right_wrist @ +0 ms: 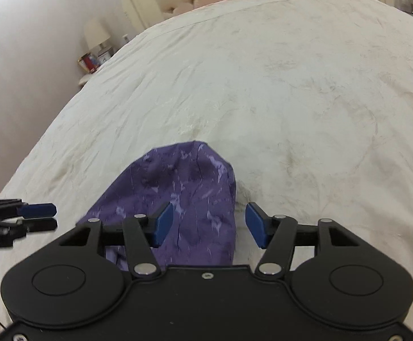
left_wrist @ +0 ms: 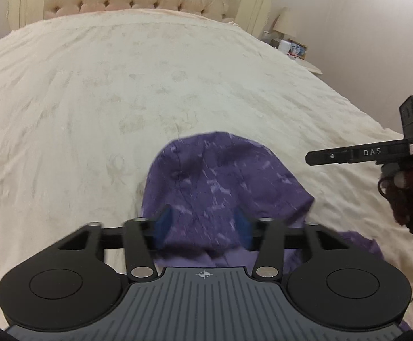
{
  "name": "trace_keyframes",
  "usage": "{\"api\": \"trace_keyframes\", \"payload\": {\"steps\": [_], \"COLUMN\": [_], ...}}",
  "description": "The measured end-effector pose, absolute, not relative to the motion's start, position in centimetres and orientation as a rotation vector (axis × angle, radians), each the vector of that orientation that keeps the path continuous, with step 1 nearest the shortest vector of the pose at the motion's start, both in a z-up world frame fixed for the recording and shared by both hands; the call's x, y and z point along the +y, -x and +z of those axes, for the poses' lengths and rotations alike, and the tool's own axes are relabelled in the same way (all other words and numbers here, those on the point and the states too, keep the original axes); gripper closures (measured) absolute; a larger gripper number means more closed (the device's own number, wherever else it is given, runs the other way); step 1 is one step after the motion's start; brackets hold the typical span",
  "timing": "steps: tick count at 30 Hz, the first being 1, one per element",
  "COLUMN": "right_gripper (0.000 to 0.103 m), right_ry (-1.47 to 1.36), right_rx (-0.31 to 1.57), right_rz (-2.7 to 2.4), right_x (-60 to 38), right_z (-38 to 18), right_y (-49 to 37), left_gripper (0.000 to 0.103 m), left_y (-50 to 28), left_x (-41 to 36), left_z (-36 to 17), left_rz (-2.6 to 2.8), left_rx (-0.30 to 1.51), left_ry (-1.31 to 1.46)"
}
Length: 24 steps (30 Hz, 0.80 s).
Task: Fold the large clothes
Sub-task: 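Lift the hood with both tools and fold it toward the hem, release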
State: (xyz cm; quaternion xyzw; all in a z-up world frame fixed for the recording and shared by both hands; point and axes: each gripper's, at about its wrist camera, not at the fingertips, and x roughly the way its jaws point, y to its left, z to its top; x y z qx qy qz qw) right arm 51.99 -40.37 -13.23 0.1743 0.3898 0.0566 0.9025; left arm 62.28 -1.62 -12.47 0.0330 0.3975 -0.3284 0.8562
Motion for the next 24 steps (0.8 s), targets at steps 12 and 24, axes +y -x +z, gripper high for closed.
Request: {"api": "trace_keyframes", "payload": {"steps": [12, 24], "right_gripper": [0.040, 0.091], "right_ry": [-0.370, -0.219], "right_rx": [0.887, 0.820], "right_rz": [0.128, 0.178], "right_x": [-40.0, -39.1], "right_z": [-17.3, -15.5], "right_y": [-59.7, -57.6], "left_gripper": [0.051, 0.094], "left_y": [-72.1, -68.7], "left_x": [-5.9, -4.9], "left_z": [-18.3, -16.7], "left_rz": [-0.597, -0.681], "left_rx": [0.967, 0.800], "left_ry": [-0.144, -0.174]}}
